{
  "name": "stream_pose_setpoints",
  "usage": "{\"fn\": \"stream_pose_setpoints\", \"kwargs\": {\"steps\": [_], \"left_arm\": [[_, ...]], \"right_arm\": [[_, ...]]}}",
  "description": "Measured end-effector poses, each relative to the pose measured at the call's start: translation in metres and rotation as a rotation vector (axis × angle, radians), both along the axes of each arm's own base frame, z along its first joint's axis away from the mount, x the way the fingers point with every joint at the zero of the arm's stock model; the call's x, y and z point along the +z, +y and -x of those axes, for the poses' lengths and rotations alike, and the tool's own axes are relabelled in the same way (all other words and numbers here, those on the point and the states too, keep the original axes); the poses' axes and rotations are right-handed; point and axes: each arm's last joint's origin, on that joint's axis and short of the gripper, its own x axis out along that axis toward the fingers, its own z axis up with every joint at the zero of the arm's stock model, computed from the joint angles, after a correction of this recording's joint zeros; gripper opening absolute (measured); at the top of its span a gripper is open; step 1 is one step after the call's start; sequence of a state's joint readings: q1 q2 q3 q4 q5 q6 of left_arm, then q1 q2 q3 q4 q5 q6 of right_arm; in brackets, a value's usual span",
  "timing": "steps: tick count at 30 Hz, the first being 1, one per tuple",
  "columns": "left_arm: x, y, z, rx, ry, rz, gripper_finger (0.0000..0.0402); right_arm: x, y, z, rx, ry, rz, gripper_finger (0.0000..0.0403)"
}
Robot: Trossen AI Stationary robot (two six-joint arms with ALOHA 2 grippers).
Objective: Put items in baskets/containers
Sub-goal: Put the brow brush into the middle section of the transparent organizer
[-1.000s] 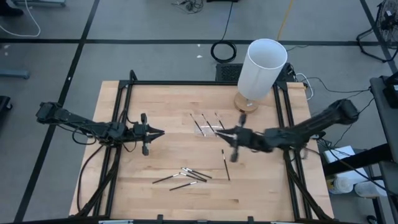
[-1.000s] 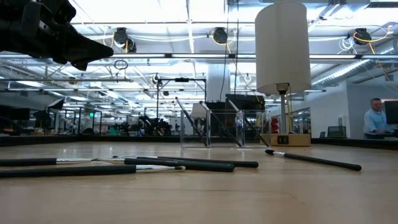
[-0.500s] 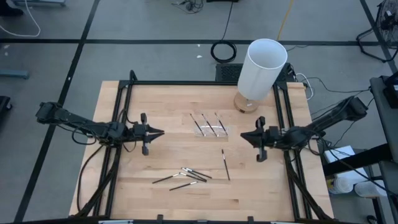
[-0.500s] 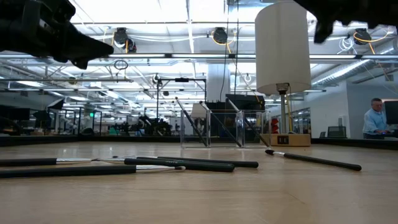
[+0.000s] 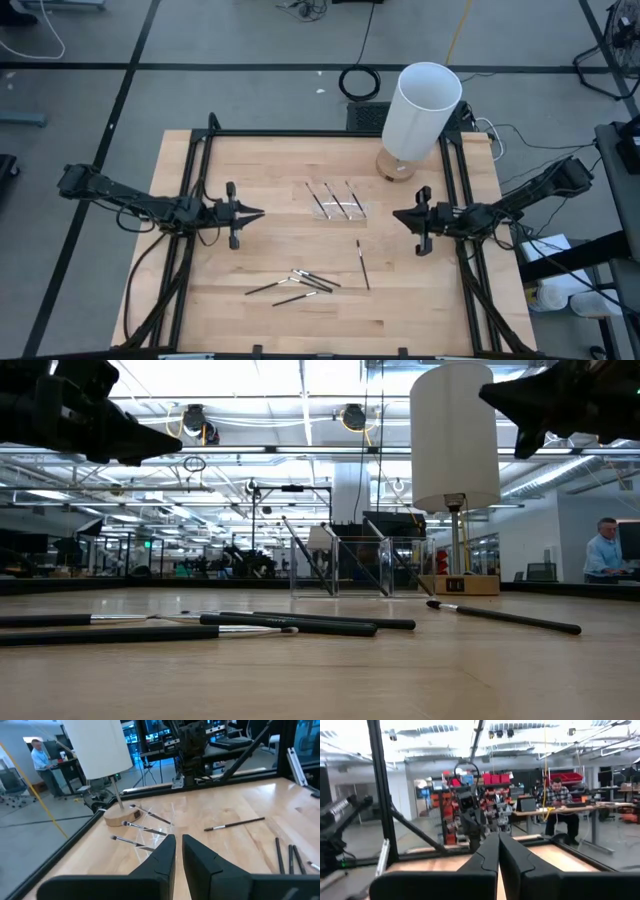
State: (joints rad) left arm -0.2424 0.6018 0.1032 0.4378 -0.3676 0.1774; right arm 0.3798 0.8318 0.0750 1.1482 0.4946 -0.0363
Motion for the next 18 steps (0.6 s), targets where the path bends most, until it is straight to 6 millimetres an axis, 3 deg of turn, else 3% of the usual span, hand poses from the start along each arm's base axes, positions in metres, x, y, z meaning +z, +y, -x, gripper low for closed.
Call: {"fn": "stream_pose_setpoints", "kwargs": {"steps": [10, 18], "left_arm": [[-0.0047, 0.0009, 0.0005, 0.026, 0.045, 0.009, 0.0042], [-0.0048, 0.0041, 0.0012, 0.146, 0.029, 0.072, 0.0042]], "right_arm": [[-0.0025, 0.0003, -0.0008, -0.049, 0.05, 0.183, 0.0], [0.0043, -0.0011, 0.0013, -0.154, 0.024, 0.458, 0.0]]}}
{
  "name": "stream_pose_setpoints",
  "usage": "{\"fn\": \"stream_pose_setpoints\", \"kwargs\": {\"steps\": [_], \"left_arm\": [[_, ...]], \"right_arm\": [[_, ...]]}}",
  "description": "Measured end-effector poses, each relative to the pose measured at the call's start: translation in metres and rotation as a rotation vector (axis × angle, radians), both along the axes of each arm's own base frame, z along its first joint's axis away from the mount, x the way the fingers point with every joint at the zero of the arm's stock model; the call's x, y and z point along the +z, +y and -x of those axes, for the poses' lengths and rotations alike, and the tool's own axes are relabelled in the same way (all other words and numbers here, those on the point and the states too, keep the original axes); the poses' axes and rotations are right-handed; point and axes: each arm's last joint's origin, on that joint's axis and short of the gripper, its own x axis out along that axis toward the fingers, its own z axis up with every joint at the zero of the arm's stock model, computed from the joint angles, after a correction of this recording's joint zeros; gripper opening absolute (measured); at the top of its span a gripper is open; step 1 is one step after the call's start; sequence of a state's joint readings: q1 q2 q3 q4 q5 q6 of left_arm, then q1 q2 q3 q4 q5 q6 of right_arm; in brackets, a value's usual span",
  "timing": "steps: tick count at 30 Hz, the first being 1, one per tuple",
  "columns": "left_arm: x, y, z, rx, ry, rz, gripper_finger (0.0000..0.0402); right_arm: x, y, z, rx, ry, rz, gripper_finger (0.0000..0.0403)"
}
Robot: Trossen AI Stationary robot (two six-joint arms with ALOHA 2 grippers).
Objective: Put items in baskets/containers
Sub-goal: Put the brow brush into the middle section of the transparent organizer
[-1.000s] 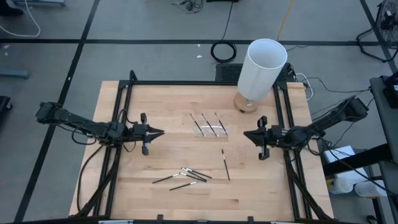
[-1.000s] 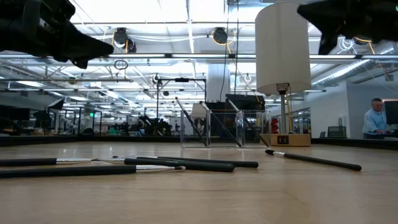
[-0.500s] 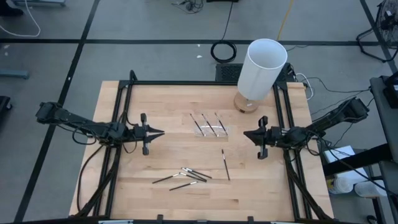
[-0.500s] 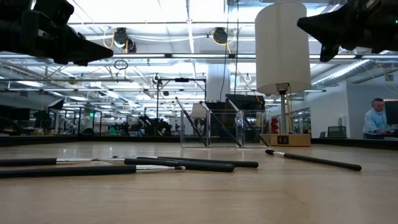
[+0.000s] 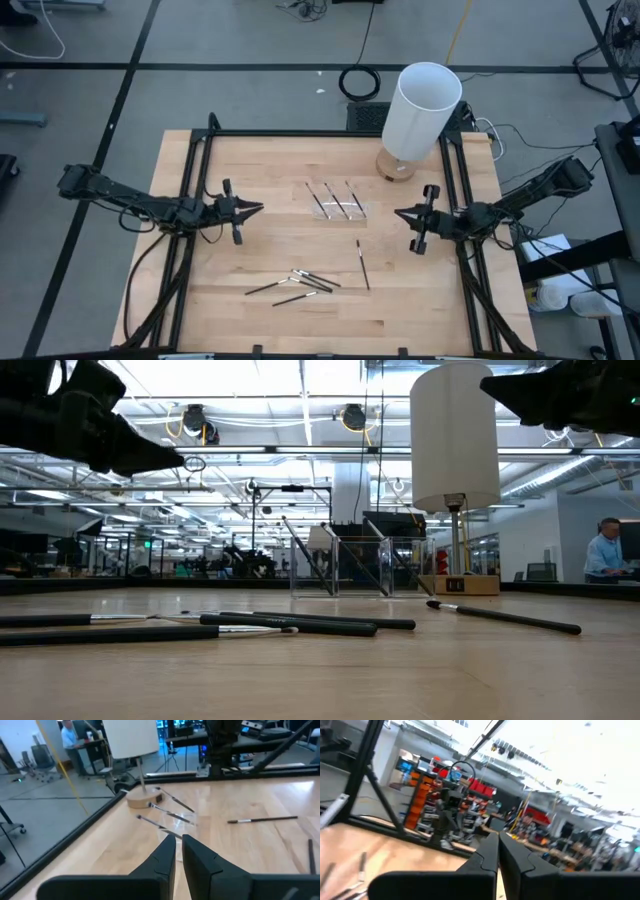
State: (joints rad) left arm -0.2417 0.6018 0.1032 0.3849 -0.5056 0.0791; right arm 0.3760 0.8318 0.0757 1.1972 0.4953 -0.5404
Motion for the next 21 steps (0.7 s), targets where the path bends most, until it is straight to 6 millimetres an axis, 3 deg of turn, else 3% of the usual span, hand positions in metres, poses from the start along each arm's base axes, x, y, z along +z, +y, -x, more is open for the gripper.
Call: {"fn": "stream_pose_setpoints", "kwargs": {"steps": [6, 11, 21], "left_arm": [[0.003, 0.0, 0.0, -0.007, -0.006, -0.081, 0.0042], [-0.002, 0.0, 0.0, -0.001, 0.022, -0.018, 0.0042], [-0.004, -0.001, 0.001, -0.003, 0.026, 0.049, 0.0042]], "right_arm": [[-0.004, -0.003, -0.002, -0.002, 0.024, -0.067, 0.0], [-0.018, -0.002, -0.006, 0.021, 0.152, -0.148, 0.0], [-0.017, -0.004, -0.005, -0.013, 0.127, -0.247, 0.0]]}}
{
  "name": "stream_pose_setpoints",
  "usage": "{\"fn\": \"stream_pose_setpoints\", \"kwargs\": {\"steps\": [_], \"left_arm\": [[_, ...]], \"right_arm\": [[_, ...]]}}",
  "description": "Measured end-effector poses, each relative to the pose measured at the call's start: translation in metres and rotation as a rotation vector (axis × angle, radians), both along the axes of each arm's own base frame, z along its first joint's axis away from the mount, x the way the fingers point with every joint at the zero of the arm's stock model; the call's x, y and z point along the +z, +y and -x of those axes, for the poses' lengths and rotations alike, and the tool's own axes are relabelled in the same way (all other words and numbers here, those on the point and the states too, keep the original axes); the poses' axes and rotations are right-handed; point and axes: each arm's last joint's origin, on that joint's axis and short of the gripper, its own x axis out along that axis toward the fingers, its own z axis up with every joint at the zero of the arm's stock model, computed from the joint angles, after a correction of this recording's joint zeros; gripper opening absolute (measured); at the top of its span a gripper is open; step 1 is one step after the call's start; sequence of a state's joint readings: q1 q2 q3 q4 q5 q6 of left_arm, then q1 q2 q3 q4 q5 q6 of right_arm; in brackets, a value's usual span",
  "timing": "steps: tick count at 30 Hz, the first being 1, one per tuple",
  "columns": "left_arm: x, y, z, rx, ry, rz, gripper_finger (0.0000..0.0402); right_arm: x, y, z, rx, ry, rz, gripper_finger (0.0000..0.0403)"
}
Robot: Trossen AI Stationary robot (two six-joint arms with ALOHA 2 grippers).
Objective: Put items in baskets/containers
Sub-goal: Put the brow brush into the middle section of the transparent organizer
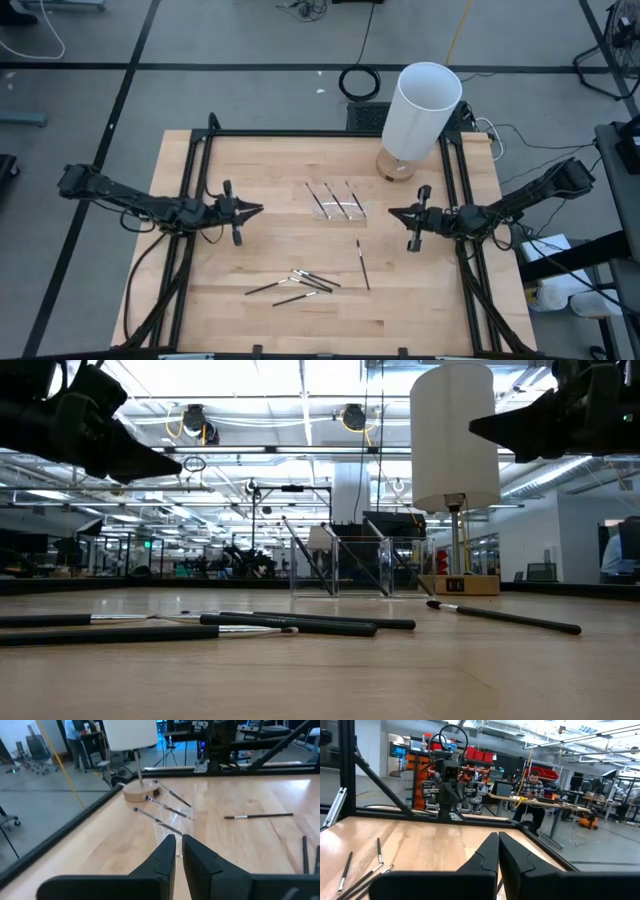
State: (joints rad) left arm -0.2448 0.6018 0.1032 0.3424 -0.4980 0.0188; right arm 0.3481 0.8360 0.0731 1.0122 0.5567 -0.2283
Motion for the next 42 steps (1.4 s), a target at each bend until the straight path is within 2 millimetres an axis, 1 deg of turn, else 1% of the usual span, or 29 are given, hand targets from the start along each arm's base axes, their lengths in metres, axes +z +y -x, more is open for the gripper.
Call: {"fn": "stream_pose_setpoints", "kwargs": {"steps": [4, 6, 9, 10, 12, 14, 17, 20, 21, 25, 29, 33, 35, 37, 39, 42], "left_arm": [[-0.005, -0.002, 0.001, 0.001, 0.03, 0.075, 0.0042], [-0.006, -0.002, 0.001, 0.001, 0.037, 0.086, 0.0042], [-0.003, -0.002, 0.001, 0.001, 0.018, 0.059, 0.0042], [-0.002, -0.002, 0.001, 0.001, 0.004, 0.064, 0.0042], [0.001, -0.002, 0.0, 0.0, -0.037, 0.096, 0.0042], [0.004, -0.003, 0.0, -0.018, -0.07, 0.118, 0.0042], [0.008, -0.005, 0.0, -0.046, -0.103, 0.115, 0.0042], [0.01, -0.005, -0.001, -0.053, -0.116, 0.075, 0.0042], [0.011, -0.005, -0.001, -0.055, -0.117, 0.061, 0.0042], [0.01, -0.005, -0.001, -0.055, -0.102, 0.042, 0.0042], [0.01, -0.005, -0.001, -0.056, -0.091, -0.024, 0.0042], [0.013, -0.003, 0.0, -0.018, -0.114, -0.052, 0.0042], [0.013, -0.003, 0.0, -0.007, -0.114, -0.054, 0.0042], [0.013, -0.003, 0.0, -0.006, -0.112, -0.066, 0.0042], [0.013, -0.003, 0.0, -0.007, -0.11, -0.073, 0.0042], [0.016, -0.003, 0.0, -0.005, -0.138, -0.058, 0.0042]], "right_arm": [[-0.002, 0.0, 0.0, 0.006, 0.012, -0.013, 0.0], [-0.005, 0.001, -0.001, 0.015, 0.037, -0.024, 0.0], [-0.006, 0.002, -0.004, 0.019, 0.032, -0.127, 0.0], [0.001, 0.004, -0.009, 0.01, 0.019, -0.168, 0.0], [0.023, 0.013, -0.025, 0.01, 0.008, -0.174, 0.0], [0.044, 0.027, -0.043, -0.013, 0.094, -0.105, 0.0], [0.073, 0.043, -0.07, -0.13, 0.288, -0.013, 0.0], [0.11, 0.058, -0.087, -0.207, 0.402, -0.025, 0.0], [0.119, 0.063, -0.092, -0.219, 0.436, -0.03, 0.0], [0.151, 0.088, -0.111, -0.202, 0.523, -0.03, 0.0], [0.183, 0.115, -0.132, -0.167, 0.537, -0.023, 0.0], [0.205, 0.133, -0.15, -0.153, 0.576, -0.046, 0.0], [0.211, 0.141, -0.159, -0.105, 0.601, -0.102, 0.0], [0.208, 0.146, -0.171, -0.044, 0.653, -0.159, 0.0], [0.196, 0.149, -0.182, -0.016, 0.729, -0.209, 0.0], [0.171, 0.147, -0.188, -0.096, 0.878, -0.256, 0.0]]}}
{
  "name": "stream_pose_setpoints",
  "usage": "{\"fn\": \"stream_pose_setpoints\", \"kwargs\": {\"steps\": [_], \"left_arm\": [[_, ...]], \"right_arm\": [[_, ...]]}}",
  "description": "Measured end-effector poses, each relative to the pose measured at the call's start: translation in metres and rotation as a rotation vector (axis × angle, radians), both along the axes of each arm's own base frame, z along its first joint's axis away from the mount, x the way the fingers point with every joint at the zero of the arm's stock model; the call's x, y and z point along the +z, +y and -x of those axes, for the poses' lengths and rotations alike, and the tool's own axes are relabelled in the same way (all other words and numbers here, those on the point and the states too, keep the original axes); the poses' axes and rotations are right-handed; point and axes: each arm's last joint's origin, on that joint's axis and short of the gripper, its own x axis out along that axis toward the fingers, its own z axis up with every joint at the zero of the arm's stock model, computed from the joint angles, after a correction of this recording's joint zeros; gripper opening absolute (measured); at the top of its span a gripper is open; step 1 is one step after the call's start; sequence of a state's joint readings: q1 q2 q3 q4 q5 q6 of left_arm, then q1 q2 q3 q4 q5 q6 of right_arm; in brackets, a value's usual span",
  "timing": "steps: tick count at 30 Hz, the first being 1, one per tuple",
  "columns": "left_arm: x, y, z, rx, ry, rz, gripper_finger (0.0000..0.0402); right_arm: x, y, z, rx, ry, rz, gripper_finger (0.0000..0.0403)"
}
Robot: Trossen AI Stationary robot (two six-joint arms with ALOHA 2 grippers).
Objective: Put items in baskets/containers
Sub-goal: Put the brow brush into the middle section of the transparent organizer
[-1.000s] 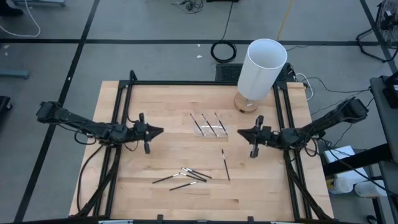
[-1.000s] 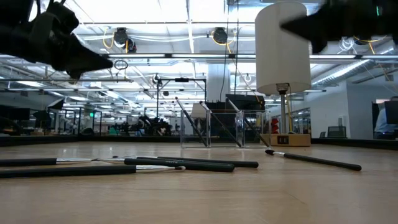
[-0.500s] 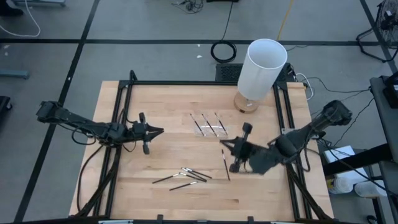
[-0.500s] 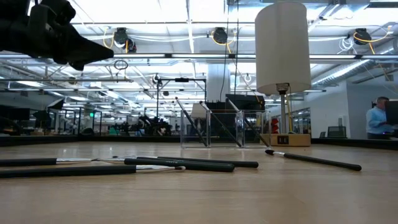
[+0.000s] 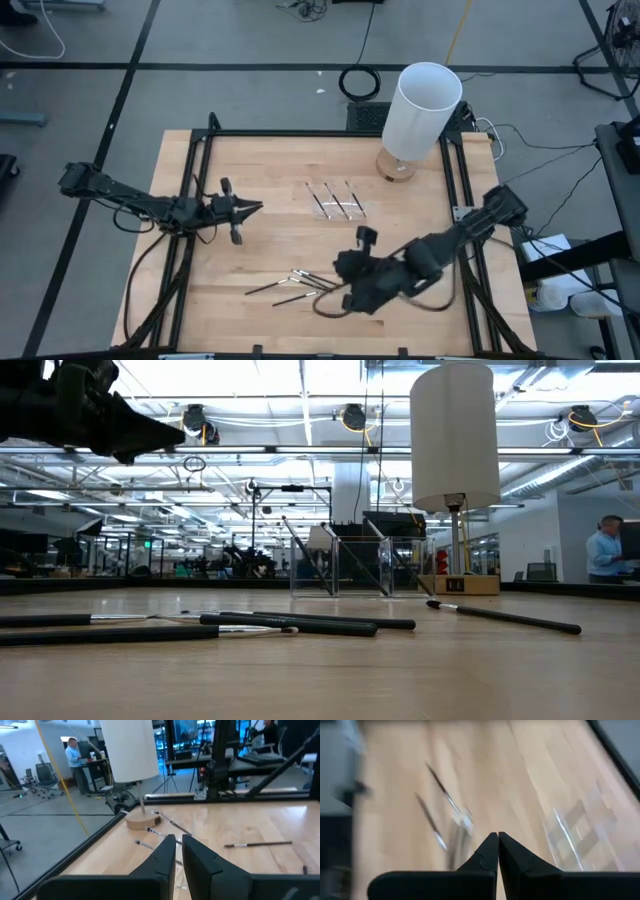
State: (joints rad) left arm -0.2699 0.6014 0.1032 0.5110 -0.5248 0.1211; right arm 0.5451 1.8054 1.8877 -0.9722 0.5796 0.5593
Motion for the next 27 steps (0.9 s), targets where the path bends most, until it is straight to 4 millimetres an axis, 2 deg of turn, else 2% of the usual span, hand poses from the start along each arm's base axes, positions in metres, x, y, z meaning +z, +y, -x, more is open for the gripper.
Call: {"fn": "stream_pose_setpoints", "kwargs": {"steps": [6, 10, 14, 17, 20, 27], "left_arm": [[0.002, 0.0, 0.0, 0.0, -0.022, 0.006, 0.0042], [0.002, 0.0, 0.0, 0.002, -0.02, -0.002, 0.0042], [0.002, 0.0, 0.0, 0.003, -0.016, -0.016, 0.0042], [0.002, 0.0, 0.0, 0.003, -0.018, -0.008, 0.0042], [0.002, 0.0, 0.0, 0.002, -0.023, 0.017, 0.0042], [0.001, 0.0, 0.0, -0.003, -0.026, 0.065, 0.0042]], "right_arm": [[-0.051, -0.01, 0.006, -0.211, 0.322, 0.061, 0.0], [-0.077, -0.013, 0.006, -0.299, 0.368, 0.06, 0.0], [-0.099, -0.021, 0.008, -0.336, 0.463, -0.039, 0.0009], [-0.117, -0.026, 0.007, -0.307, 0.535, -0.071, 0.003], [-0.129, -0.034, 0.005, -0.318, 0.525, -0.084, 0.0061], [-0.152, -0.06, 0.002, -0.493, 0.51, -0.139, 0.0142]]}}
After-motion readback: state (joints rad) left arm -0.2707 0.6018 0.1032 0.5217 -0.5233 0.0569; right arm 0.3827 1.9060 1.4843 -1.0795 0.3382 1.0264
